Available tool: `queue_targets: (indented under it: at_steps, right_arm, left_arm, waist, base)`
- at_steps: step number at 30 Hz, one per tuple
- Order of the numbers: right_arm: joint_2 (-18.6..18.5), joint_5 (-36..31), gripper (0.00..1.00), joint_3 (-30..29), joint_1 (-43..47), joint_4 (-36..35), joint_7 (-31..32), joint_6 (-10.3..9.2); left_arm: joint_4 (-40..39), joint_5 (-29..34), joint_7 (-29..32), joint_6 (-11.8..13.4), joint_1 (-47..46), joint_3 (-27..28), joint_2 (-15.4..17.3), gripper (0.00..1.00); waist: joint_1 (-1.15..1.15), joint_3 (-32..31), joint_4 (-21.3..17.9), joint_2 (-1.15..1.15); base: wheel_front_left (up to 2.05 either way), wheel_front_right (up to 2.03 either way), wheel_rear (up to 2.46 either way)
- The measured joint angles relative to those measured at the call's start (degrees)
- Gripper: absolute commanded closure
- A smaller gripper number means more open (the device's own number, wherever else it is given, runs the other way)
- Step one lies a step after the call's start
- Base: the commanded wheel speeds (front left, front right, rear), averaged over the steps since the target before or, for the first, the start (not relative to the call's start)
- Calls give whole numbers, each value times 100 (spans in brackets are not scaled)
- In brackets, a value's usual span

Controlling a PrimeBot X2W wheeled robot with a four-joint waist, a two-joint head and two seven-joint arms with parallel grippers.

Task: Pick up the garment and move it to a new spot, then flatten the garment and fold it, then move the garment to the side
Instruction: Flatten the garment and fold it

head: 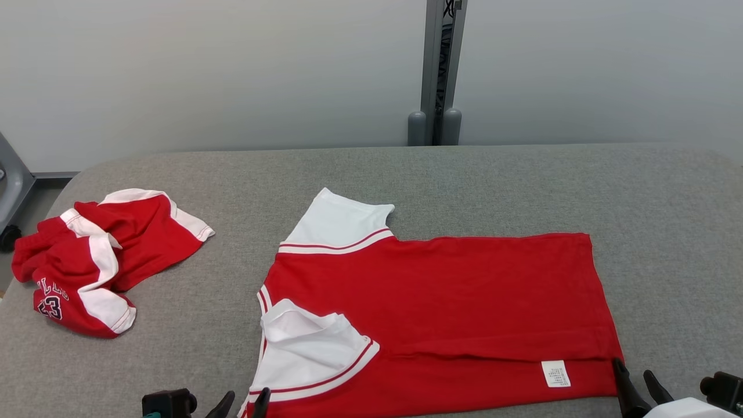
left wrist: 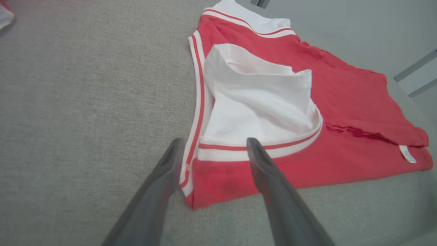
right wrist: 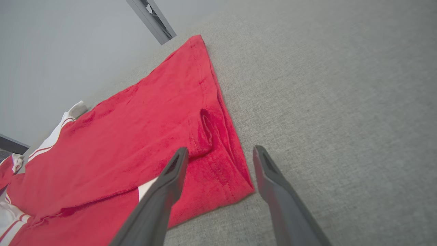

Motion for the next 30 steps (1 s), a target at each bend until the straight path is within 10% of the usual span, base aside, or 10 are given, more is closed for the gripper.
queue_targets:
  at_steps: [30]
  right_arm:
    - [24, -1023, 0, -538, -163, -909, 0, 0]
  left_arm:
    - [-178, 393, -287, 49, -780, 14, 231, 0]
  waist:
    - [0, 55, -182, 0]
  base:
    - [0, 0, 0]
